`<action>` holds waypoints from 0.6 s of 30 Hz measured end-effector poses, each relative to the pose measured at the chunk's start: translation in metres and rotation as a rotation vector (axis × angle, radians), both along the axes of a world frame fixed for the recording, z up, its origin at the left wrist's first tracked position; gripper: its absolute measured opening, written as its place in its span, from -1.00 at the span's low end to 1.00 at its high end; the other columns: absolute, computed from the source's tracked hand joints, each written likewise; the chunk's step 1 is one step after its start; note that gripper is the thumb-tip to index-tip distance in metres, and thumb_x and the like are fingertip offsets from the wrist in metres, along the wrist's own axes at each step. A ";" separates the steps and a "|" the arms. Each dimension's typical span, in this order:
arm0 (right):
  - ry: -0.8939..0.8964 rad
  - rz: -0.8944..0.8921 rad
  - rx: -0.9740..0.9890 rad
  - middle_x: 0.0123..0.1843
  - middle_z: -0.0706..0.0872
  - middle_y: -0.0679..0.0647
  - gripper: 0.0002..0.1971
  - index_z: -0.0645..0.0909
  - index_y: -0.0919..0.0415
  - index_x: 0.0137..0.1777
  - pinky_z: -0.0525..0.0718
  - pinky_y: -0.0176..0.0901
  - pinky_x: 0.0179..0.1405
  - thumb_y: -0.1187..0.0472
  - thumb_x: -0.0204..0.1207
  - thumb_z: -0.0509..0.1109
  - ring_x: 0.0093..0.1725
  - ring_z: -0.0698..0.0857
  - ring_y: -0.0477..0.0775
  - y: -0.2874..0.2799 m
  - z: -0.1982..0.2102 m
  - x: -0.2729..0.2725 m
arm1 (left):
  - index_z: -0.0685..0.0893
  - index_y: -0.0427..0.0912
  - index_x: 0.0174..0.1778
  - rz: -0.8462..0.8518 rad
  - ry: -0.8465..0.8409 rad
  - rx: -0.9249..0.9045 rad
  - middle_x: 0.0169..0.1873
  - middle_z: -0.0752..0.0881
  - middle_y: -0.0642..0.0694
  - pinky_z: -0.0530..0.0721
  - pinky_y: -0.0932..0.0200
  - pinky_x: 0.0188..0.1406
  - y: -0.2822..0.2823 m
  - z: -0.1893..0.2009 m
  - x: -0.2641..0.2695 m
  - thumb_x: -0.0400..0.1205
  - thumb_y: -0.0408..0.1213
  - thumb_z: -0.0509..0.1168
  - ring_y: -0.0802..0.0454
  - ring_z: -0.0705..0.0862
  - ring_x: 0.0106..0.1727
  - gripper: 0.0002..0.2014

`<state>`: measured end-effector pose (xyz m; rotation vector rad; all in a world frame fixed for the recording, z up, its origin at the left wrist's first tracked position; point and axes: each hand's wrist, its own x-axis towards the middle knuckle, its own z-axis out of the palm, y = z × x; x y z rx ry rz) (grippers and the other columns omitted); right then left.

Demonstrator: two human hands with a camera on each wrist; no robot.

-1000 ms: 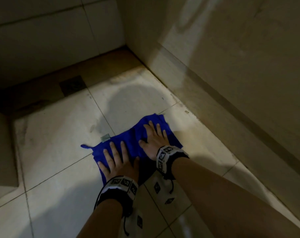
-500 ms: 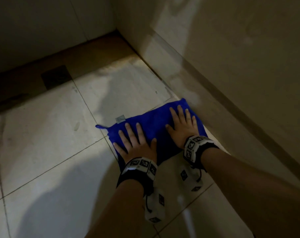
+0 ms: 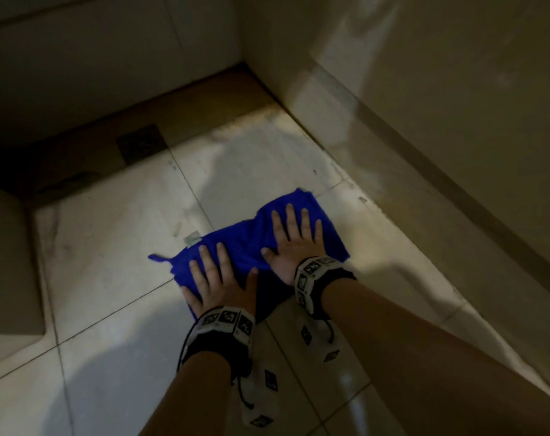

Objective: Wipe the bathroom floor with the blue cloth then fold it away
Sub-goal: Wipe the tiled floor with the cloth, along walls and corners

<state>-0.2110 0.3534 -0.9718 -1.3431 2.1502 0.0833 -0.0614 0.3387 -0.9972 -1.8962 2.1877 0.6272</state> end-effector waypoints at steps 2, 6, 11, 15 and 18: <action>-0.004 0.043 -0.019 0.67 -0.54 -0.03 -0.26 -0.40 -0.09 0.70 -0.47 0.28 0.59 -0.28 0.69 -0.09 0.63 -0.53 0.20 -0.005 0.001 0.023 | -0.43 0.20 0.63 0.032 -0.018 -0.018 0.65 -0.43 0.07 -0.25 -0.26 0.62 -0.007 -0.001 0.029 0.60 0.42 -0.14 -0.08 -0.33 0.69 -0.17; 0.040 0.155 -0.071 0.69 -0.51 0.04 -0.27 -0.38 -0.04 0.71 -0.44 0.31 0.60 -0.25 0.70 -0.09 0.65 -0.48 0.23 -0.010 -0.005 0.070 | -0.41 0.19 0.64 0.099 -0.023 0.036 0.65 -0.44 0.04 -0.22 -0.28 0.63 -0.012 0.002 0.068 0.64 0.37 -0.09 -0.09 -0.33 0.69 -0.19; 0.042 0.229 -0.117 0.71 -0.45 0.06 -0.32 -0.31 0.00 0.72 -0.43 0.29 0.61 -0.15 0.73 -0.09 0.67 -0.44 0.23 -0.009 -0.011 0.099 | -0.38 0.18 0.66 0.117 -0.077 0.040 0.66 -0.42 0.01 -0.20 -0.24 0.65 -0.005 0.007 0.075 0.71 0.24 -0.13 -0.09 -0.33 0.69 -0.29; 0.028 0.266 -0.166 0.74 -0.36 -0.01 -0.34 -0.22 -0.06 0.74 -0.44 0.16 0.63 -0.13 0.73 -0.04 0.70 -0.36 0.16 -0.004 -0.015 0.085 | -0.42 0.13 0.65 0.135 -0.135 0.046 0.65 -0.45 -0.06 -0.23 -0.27 0.63 0.000 0.006 0.062 0.70 0.26 -0.16 -0.16 -0.35 0.68 -0.27; 0.041 0.227 -0.193 0.75 -0.33 -0.05 -0.37 -0.19 -0.09 0.73 -0.44 0.12 0.61 -0.12 0.73 -0.05 0.71 -0.32 0.13 0.003 -0.019 0.071 | -0.39 0.09 0.66 0.157 -0.161 0.000 0.66 -0.42 -0.10 -0.22 -0.31 0.62 0.008 0.005 0.041 0.69 0.28 -0.13 -0.21 -0.32 0.69 -0.24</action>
